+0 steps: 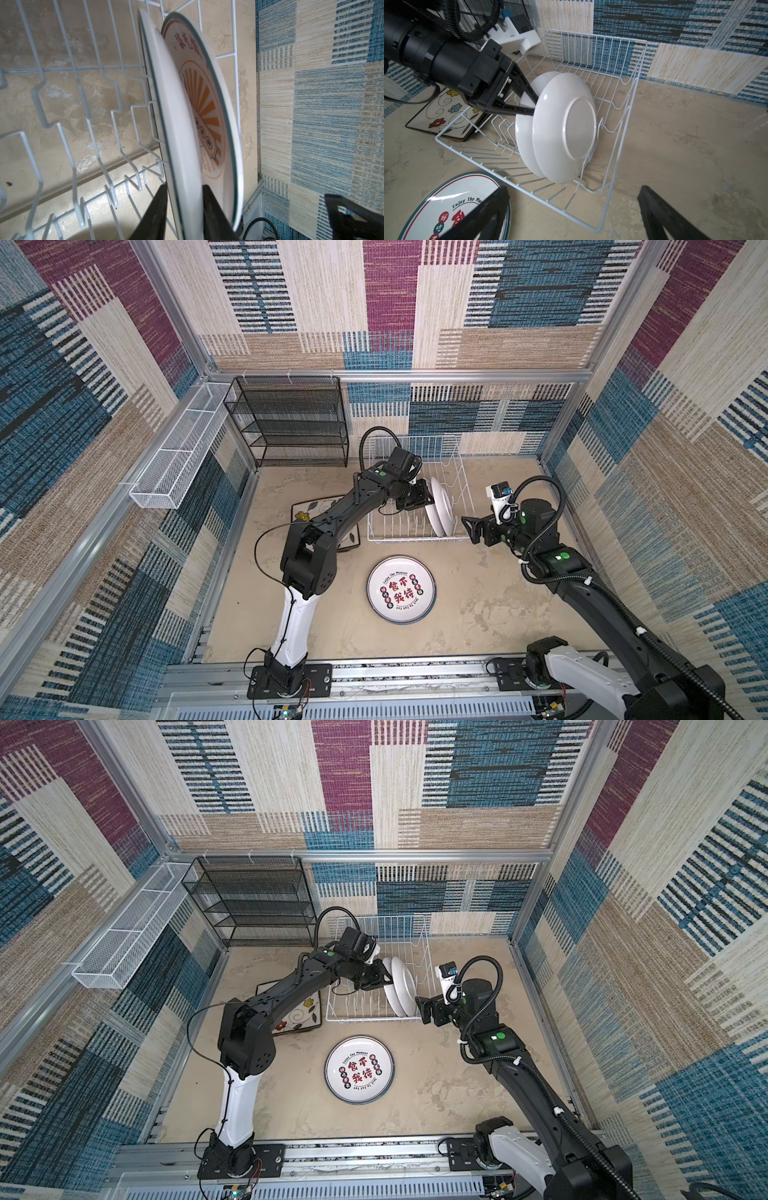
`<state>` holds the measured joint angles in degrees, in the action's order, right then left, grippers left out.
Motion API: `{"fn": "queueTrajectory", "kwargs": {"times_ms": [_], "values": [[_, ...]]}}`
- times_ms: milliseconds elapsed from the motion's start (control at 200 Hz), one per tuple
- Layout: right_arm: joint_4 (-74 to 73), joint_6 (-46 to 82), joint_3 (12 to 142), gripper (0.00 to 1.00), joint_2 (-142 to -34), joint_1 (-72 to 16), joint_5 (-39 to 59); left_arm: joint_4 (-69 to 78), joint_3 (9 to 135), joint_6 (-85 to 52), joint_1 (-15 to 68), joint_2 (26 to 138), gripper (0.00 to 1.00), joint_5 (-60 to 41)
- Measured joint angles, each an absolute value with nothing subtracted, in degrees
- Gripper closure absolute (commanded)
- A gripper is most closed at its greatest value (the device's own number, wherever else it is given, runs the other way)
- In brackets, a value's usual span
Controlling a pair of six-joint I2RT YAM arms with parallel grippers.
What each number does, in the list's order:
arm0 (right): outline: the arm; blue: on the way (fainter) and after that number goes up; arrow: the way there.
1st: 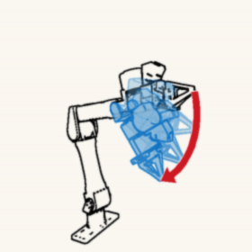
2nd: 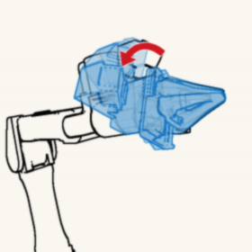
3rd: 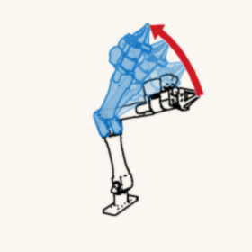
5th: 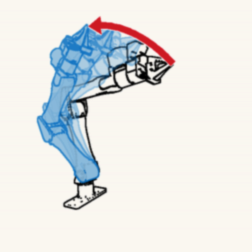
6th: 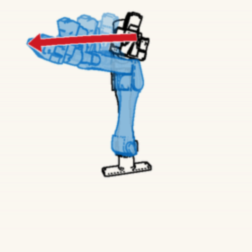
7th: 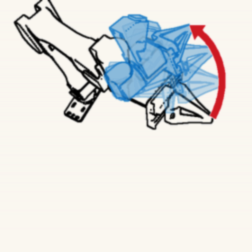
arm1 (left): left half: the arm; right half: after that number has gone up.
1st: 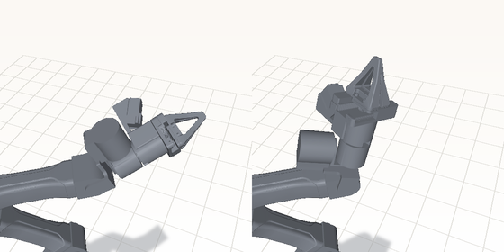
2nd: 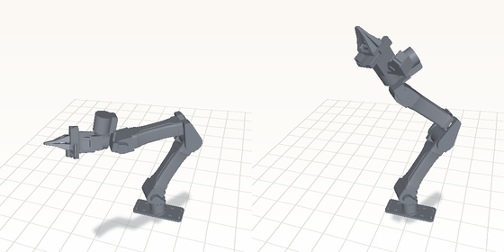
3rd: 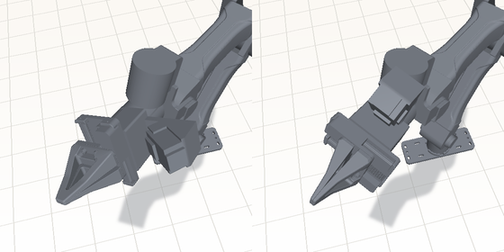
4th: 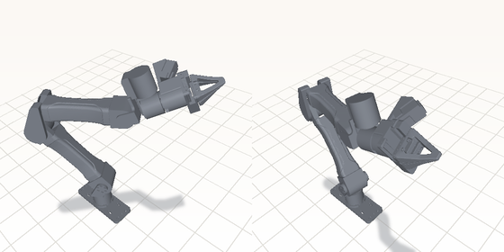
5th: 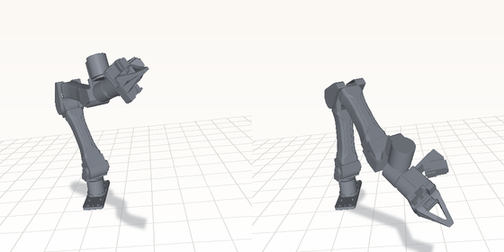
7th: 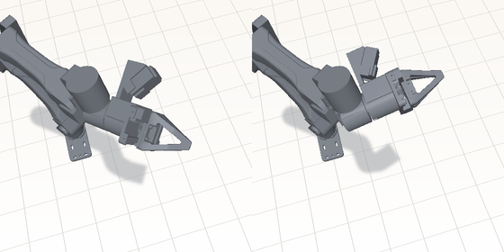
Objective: Unload the plates from the dish rack
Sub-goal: 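Reach the left gripper to the nearest white plate in the rack, then close the left gripper on the white plate's rim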
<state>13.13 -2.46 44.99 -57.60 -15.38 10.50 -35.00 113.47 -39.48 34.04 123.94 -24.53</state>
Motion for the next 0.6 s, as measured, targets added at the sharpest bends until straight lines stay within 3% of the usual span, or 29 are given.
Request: {"fn": "queueTrajectory", "kwargs": {"times_ms": [601], "values": [[12.7,-2.4,44.8,0.01,-56.3,-15.3,10.5,-29.6,111.2,-44.9,35.0,124.0,0.93,-27.1]]}}
